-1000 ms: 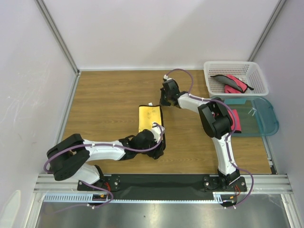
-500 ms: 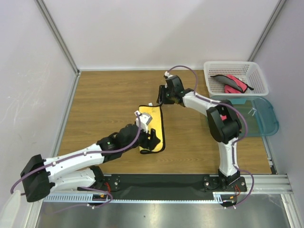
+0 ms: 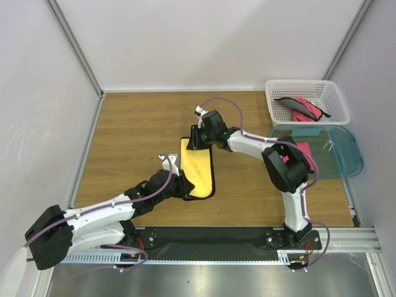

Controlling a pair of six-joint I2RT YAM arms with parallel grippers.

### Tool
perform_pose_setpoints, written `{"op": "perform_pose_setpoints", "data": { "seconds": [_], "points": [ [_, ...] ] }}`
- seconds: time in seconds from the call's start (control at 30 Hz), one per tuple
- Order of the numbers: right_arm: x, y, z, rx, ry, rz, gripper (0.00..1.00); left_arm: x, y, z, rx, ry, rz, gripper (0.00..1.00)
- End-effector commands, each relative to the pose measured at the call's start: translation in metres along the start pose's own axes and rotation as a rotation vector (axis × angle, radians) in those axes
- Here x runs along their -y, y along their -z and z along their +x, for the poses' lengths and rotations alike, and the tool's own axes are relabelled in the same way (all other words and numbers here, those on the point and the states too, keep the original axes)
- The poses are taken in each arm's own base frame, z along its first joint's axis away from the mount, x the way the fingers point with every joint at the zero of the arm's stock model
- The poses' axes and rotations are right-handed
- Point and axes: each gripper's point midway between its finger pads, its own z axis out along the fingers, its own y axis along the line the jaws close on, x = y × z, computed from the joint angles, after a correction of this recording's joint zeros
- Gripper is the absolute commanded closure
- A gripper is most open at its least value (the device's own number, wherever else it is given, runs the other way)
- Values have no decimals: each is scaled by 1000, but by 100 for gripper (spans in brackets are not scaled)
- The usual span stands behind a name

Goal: Fold and stack the towels
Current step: Fold the towel

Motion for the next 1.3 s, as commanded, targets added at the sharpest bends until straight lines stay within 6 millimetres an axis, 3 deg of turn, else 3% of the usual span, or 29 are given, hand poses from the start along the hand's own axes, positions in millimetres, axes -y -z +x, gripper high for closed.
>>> {"op": "perform_pose_setpoints", "data": {
  "seconds": [0.0,0.2,0.37,0.5,0.63,0.77,0.83,0.93,1.07,1.2,1.27],
  "points": [
    [-8,-18,3,-13,-20,-53,63,12,-7,-3,5,63,59,69],
    [-2,-31,8,-28,-31,-43,64,-3,-10,31,-127,64,15,72],
    [6,-38,12,-34,-32,-15,65,-13,-9,46,-159,73,17,74],
    [16,-43,16,-42,-37,13,65,-29,-7,75,-223,91,33,75],
    [21,-45,17,-46,-41,25,65,-31,-10,85,-281,49,48,76],
    [15,-37,12,-40,-34,13,65,-29,-14,87,-312,21,50,77],
    [11,-31,9,-38,-13,12,65,-25,-15,77,-289,8,48,77],
    [0,-14,0,-26,32,6,65,-38,-13,67,-262,9,-55,77],
    [-7,9,-4,-11,65,8,64,-56,0,67,-275,32,-172,77],
    [-12,25,14,-40,73,-2,64,-68,7,60,-234,60,-250,77],
    [-12,31,32,-71,76,-2,64,-75,12,61,-234,70,-290,77]
  ]
}}
